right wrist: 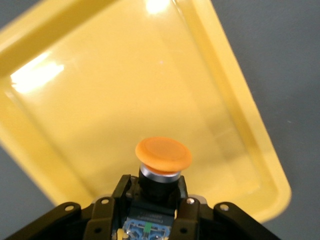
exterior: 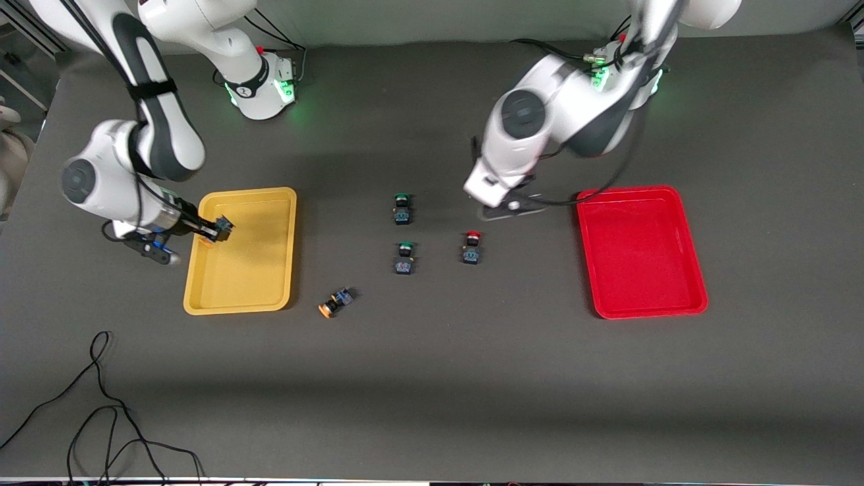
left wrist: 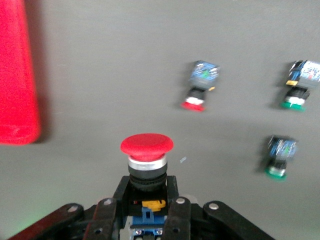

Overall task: Place red and yellow buttons in trays
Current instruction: 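Carry the yellow button to its tray while the left gripper carries the red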

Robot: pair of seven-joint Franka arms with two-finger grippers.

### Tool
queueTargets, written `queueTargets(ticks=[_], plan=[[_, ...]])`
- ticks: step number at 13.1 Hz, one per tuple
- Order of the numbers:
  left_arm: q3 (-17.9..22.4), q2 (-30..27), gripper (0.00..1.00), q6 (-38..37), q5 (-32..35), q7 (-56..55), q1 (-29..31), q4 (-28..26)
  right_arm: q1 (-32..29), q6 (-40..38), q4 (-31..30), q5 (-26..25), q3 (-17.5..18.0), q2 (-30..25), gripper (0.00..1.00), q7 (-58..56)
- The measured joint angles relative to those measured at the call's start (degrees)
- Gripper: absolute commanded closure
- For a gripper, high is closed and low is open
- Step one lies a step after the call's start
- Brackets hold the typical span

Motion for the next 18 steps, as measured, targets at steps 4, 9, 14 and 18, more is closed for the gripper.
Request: queueTargets(ticks=[4,9,14,18], plan=[[0.6,-6.2,1.00,-8.6,1.7,15.3,14.1,-3.0,2.9,4.1,-0.9,4.4,0.5,5.8,0.85,-0.3],[0.9,-2.8,1.00,5.2,5.0,30.1,27.3,-10.3,4.6,4.4,-0.8,7.2,0.5,6.6,0.00,-0.7],[-0.1,10.3,0.96,26.5,6.4,30.1,27.2,-15.1,6.9,-1.8,6.6,7.5,0.5,2.5,0.00,-0.4],[-0.1,14.8,0.00,30.5,6.6,30.2,27.3,-14.6,9.1,-13.9,24.5,7.6,0.8,3.7,0.00,12.1]])
